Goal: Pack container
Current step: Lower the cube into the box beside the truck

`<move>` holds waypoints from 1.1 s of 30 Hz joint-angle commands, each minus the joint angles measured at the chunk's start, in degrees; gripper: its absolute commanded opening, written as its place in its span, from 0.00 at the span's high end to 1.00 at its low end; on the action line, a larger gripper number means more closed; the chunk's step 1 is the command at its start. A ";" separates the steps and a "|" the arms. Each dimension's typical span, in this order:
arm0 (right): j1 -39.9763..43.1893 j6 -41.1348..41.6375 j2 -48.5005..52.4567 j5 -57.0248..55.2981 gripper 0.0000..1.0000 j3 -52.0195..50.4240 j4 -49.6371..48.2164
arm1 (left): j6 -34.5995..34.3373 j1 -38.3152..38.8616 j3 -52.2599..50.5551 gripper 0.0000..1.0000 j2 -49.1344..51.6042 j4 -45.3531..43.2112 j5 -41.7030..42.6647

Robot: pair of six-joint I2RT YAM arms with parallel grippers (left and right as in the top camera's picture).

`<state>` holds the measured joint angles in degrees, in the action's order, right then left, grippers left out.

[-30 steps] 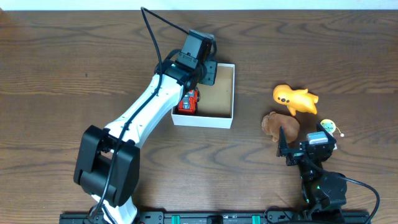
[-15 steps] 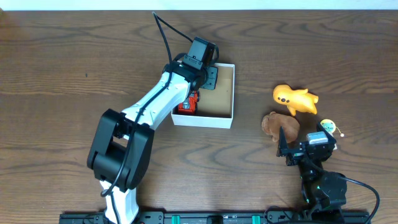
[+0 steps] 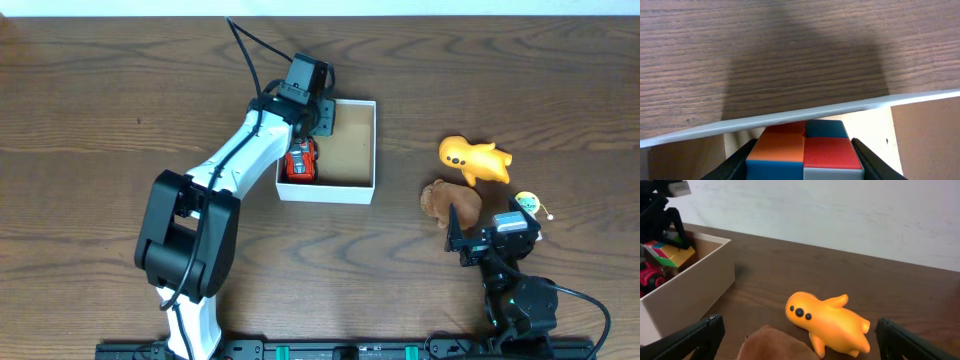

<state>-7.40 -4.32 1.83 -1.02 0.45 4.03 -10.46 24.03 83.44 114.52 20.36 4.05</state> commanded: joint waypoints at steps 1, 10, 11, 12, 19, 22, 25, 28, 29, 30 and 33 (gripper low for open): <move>0.26 0.85 -0.13 -0.04 0.01 -0.13 0.22 | 0.96 -0.35 0.81 0.60 0.15 -0.35 -1.07; 0.26 0.85 -0.13 -0.04 0.01 -0.13 0.22 | 0.96 -0.33 0.81 0.46 0.15 -1.70 -1.07; 0.26 0.85 -0.13 -0.04 0.01 -0.13 0.22 | 0.96 -0.33 0.81 0.46 0.15 -2.19 -1.07; 0.26 0.85 -0.13 -0.04 0.01 -0.13 0.22 | 0.96 -0.33 0.81 0.46 0.15 -2.64 -1.07; 0.26 0.85 -0.13 -0.02 0.01 -0.13 0.22 | 1.25 -0.35 0.81 0.56 0.15 -3.76 -1.07; 0.26 0.85 -0.13 -0.04 0.01 -0.13 0.22 | 3.32 -0.33 0.81 0.57 0.26 -3.52 -1.07; 0.26 0.85 -0.13 -0.02 0.01 -0.13 0.22 | 4.17 -0.35 0.79 0.56 0.70 -3.48 -1.07; 0.26 0.85 -0.13 -0.04 0.01 -0.13 0.22 | 4.90 -0.33 0.79 0.55 1.07 -3.48 -1.07; 0.26 0.85 -0.13 -0.02 0.01 -0.13 0.22 | 4.90 -0.33 0.79 0.51 1.11 -3.43 -1.07; 0.26 0.85 -0.13 -0.02 0.01 -0.13 0.22 | 4.90 -0.35 0.79 0.48 1.11 -3.32 -1.07; 0.26 0.85 -0.13 -0.04 0.01 -0.13 0.22 | 4.90 -0.35 0.79 0.37 1.11 -3.28 -1.07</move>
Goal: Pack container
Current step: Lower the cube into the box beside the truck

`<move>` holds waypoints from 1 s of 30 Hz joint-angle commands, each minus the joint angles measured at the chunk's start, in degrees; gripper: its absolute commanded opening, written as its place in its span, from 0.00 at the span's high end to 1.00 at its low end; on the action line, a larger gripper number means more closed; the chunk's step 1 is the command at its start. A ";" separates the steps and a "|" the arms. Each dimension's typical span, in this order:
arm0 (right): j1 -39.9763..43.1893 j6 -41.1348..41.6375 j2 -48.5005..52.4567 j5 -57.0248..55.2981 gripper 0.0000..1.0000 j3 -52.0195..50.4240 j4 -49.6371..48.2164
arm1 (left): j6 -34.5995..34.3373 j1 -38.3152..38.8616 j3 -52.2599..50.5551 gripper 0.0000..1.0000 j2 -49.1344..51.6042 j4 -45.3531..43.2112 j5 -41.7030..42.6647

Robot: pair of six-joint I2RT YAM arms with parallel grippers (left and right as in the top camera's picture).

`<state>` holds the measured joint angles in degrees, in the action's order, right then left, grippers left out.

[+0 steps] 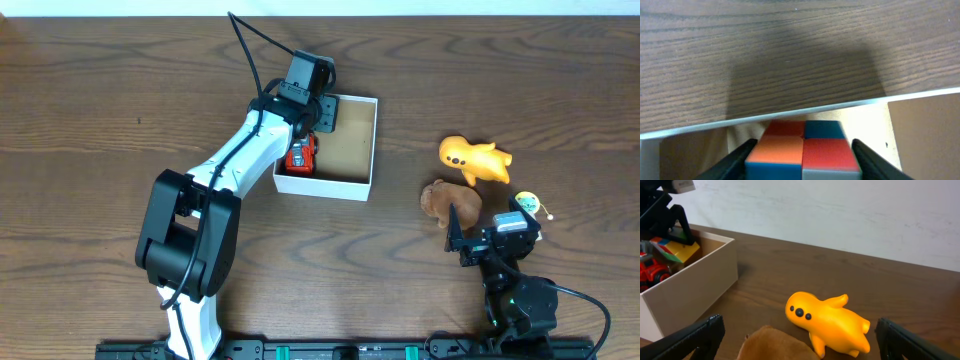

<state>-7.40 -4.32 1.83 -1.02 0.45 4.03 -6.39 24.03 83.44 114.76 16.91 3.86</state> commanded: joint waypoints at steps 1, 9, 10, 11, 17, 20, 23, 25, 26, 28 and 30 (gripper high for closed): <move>0.26 0.85 -0.13 -0.02 0.01 -0.13 0.22 | 0.83 -0.35 0.79 0.36 0.87 0.22 -0.87; 0.26 0.85 -0.13 -0.04 0.01 -0.13 0.22 | 0.83 -0.33 0.81 0.33 0.85 0.72 -0.87; 0.26 0.85 -0.13 -0.02 0.01 -0.13 0.22 | 0.81 -0.33 0.81 0.33 0.72 0.50 -0.85; 0.26 0.85 -0.13 -0.02 0.01 -0.13 0.24 | 0.79 -0.33 0.81 0.33 0.57 0.22 -0.85; 0.26 0.85 -0.13 -0.04 0.01 -0.13 0.22 | 0.74 0.42 0.83 0.64 -1.81 -2.58 -0.28; 0.26 0.85 -0.13 -0.02 0.01 -0.13 0.22 | -0.57 1.16 0.83 0.79 -2.73 -3.69 1.49; 0.26 0.85 -0.13 -0.02 0.01 -0.13 0.22 | -2.54 2.10 0.83 0.87 -2.78 -3.48 3.78; 0.26 0.85 -0.13 -0.02 0.01 -0.13 0.22 | -2.54 2.95 0.81 0.87 -2.78 -2.56 4.33; 0.26 0.85 -0.13 -0.04 0.01 -0.13 0.22 | -2.51 3.48 0.81 0.87 -2.78 -2.08 4.33; 0.26 0.85 -0.13 -0.02 0.01 -0.13 0.22 | -2.51 4.31 0.81 0.87 -2.78 -1.40 4.33; 0.26 0.85 -0.13 -0.04 0.01 -0.13 0.22 | -2.54 5.03 0.81 0.87 -2.78 -0.66 4.33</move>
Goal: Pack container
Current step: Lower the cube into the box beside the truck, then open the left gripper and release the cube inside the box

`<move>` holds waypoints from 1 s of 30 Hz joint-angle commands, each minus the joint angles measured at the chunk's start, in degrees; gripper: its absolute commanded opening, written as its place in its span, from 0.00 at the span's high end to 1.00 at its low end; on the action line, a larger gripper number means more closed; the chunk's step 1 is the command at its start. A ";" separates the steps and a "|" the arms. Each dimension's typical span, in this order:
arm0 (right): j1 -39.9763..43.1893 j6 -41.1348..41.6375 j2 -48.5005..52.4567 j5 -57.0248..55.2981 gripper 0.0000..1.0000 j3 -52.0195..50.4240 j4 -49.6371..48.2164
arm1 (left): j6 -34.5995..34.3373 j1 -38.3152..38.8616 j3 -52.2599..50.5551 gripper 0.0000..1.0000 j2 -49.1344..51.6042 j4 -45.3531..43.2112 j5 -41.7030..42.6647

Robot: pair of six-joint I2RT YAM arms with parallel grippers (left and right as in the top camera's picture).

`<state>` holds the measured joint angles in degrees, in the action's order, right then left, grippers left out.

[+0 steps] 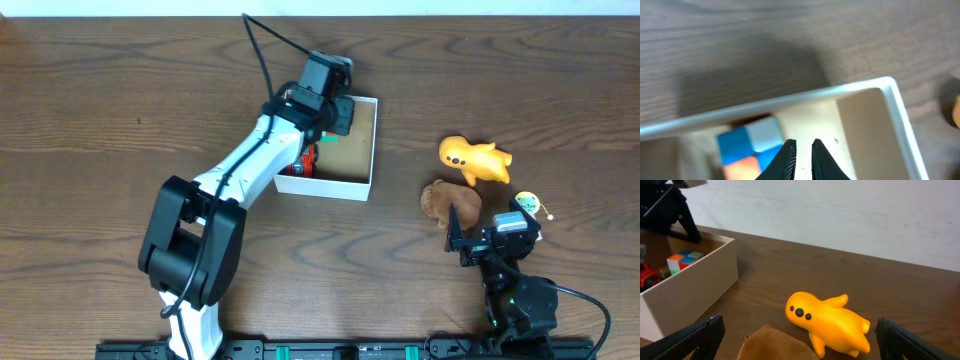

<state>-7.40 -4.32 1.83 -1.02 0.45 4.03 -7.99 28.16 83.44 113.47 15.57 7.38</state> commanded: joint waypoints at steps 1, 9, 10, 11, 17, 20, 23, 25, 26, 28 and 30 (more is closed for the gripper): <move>0.26 0.85 -0.13 -0.02 0.01 -0.13 0.22 | -0.94 1.25 0.81 0.87 -1.49 1.25 0.79; 0.26 0.85 -0.13 -0.04 0.01 -0.13 0.22 | -2.64 1.49 0.81 0.93 -0.13 2.34 0.55; 0.26 0.85 -0.13 -0.04 0.01 -0.13 0.22 | -2.64 1.49 0.81 0.93 0.44 2.34 0.55; 0.26 0.85 -0.13 -0.04 0.01 -0.13 0.22 | -2.67 1.49 0.81 0.94 0.87 2.34 0.55; 0.26 0.85 -0.13 -0.02 0.01 -0.13 0.22 | -3.98 1.49 0.81 0.94 3.34 1.92 0.33; 0.26 0.85 -0.13 -0.04 0.01 -0.13 0.22 | -4.94 1.44 0.81 0.94 4.11 1.46 0.09; 0.26 0.85 -0.13 -0.04 0.01 -0.13 0.22 | -5.03 1.38 0.81 0.94 4.74 1.42 -0.57; 0.26 0.85 -0.13 -0.04 0.01 -0.13 0.22 | -5.03 1.38 0.81 0.94 5.22 1.14 -0.63; 0.26 0.85 -0.13 -0.04 0.01 -0.13 0.24 | -5.03 1.38 0.81 0.94 5.40 1.03 -0.79; 0.26 0.85 -0.13 -0.04 0.01 -0.13 0.22 | -5.03 1.38 0.81 0.94 5.86 0.66 -0.96; 0.26 0.85 -0.13 -0.02 0.01 -0.13 0.22 | -5.05 1.38 0.81 0.94 6.10 0.59 -1.95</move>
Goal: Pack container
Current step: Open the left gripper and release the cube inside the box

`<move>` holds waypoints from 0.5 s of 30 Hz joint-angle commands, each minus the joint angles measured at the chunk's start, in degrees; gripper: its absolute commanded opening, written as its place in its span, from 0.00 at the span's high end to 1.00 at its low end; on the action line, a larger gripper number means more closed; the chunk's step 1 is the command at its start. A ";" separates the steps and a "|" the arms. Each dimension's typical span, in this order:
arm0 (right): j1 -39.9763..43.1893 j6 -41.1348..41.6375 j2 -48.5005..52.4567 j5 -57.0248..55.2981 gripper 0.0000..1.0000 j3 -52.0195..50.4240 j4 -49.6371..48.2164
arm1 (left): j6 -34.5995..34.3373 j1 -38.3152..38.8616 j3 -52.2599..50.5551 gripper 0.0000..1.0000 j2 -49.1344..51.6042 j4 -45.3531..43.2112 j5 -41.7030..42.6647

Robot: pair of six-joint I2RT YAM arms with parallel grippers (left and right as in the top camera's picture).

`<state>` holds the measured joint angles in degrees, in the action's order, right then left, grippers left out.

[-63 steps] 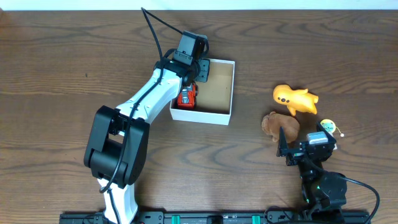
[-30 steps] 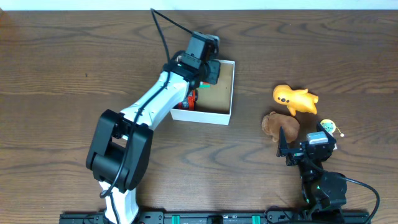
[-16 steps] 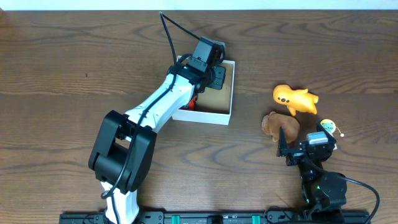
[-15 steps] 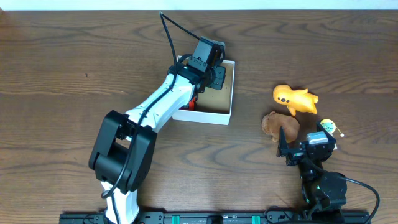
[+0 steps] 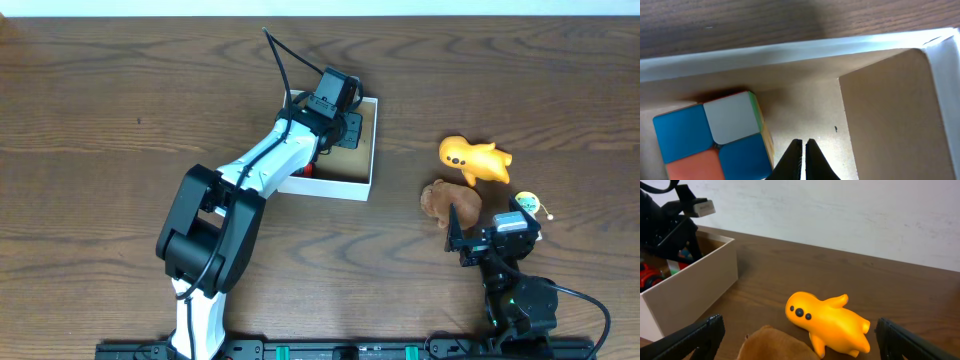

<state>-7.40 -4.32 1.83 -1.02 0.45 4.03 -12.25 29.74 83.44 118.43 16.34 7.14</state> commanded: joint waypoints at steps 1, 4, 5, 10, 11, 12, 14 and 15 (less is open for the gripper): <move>0.26 0.85 -0.13 -0.04 0.01 -0.13 0.22 | -0.79 -0.20 0.81 0.94 1.16 -0.13 -2.75; 0.26 0.85 -0.13 -0.02 0.01 -0.13 0.22 | -0.76 -0.20 0.81 0.94 1.16 -0.15 -5.09; 0.26 0.85 -0.13 -0.04 0.01 -0.13 0.22 | -0.74 -0.20 0.81 0.94 1.16 -0.09 -5.62; 0.26 0.85 -0.13 -0.02 0.01 -0.13 0.22 | -0.74 -0.20 0.81 0.94 1.16 0.31 -6.58; 0.26 0.85 -0.13 -0.04 0.01 -0.13 0.22 | -0.72 -0.20 0.81 0.94 1.16 0.33 -6.58; 0.26 0.85 -0.13 -0.02 0.01 -0.13 0.22 | -0.72 -0.20 0.81 0.94 1.16 0.35 -6.58; 0.26 0.85 -0.13 -0.04 0.01 -0.13 0.22 | -0.70 -0.20 0.81 0.94 1.16 0.81 -6.62; 0.26 0.85 -0.13 -0.02 0.01 -0.13 0.22 | -0.68 -0.20 0.81 0.94 1.16 1.29 -6.99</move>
<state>-7.40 -4.32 1.83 -1.02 0.45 4.03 -12.25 29.74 83.44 118.74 16.78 2.04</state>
